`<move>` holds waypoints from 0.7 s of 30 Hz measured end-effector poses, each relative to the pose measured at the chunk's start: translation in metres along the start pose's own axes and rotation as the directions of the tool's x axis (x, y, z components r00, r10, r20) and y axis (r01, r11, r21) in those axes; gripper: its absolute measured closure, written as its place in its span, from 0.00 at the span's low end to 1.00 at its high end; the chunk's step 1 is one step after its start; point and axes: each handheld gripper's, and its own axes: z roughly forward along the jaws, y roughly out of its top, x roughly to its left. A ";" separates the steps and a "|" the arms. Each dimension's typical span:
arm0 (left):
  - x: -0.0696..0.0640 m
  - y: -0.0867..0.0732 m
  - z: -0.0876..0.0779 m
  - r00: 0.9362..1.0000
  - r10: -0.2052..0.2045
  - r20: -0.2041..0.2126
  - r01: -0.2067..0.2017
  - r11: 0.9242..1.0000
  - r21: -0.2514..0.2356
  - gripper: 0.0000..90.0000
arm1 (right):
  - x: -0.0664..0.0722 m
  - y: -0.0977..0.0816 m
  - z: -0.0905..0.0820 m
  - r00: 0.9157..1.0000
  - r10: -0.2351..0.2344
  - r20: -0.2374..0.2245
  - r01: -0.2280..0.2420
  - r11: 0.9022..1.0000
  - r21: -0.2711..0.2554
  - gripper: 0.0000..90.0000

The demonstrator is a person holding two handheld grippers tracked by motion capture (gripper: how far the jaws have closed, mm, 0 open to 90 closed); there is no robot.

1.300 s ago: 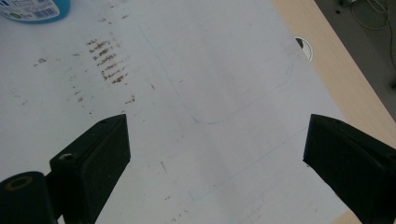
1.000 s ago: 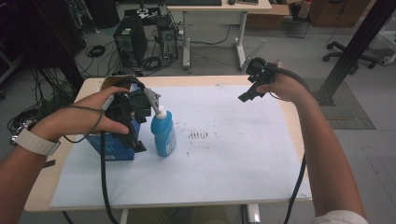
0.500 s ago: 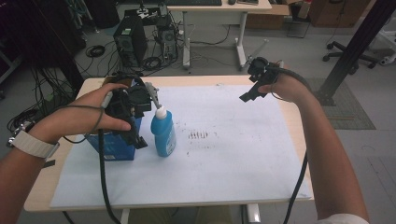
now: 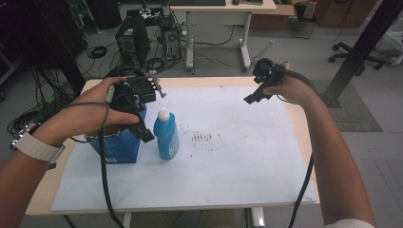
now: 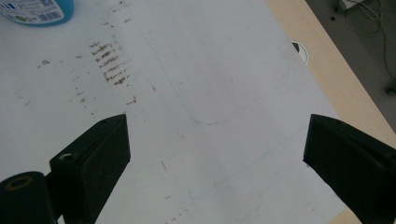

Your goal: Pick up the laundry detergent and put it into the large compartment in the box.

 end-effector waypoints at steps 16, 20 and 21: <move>0.009 0.009 -0.006 0.980 -0.195 -0.043 0.194 0.981 -0.019 0.10 | 0.000 0.001 0.001 1.000 -0.008 -0.006 0.008 1.000 -0.010 0.08; 0.011 0.012 -0.004 0.969 -0.240 -0.060 0.241 0.971 -0.003 0.10 | 0.000 0.001 0.003 1.000 -0.009 -0.010 0.009 1.000 -0.009 0.08; 0.012 0.012 -0.004 0.966 -0.250 -0.062 0.250 0.968 -0.006 0.11 | -0.001 0.001 0.003 1.000 -0.010 -0.010 0.010 1.000 -0.008 0.08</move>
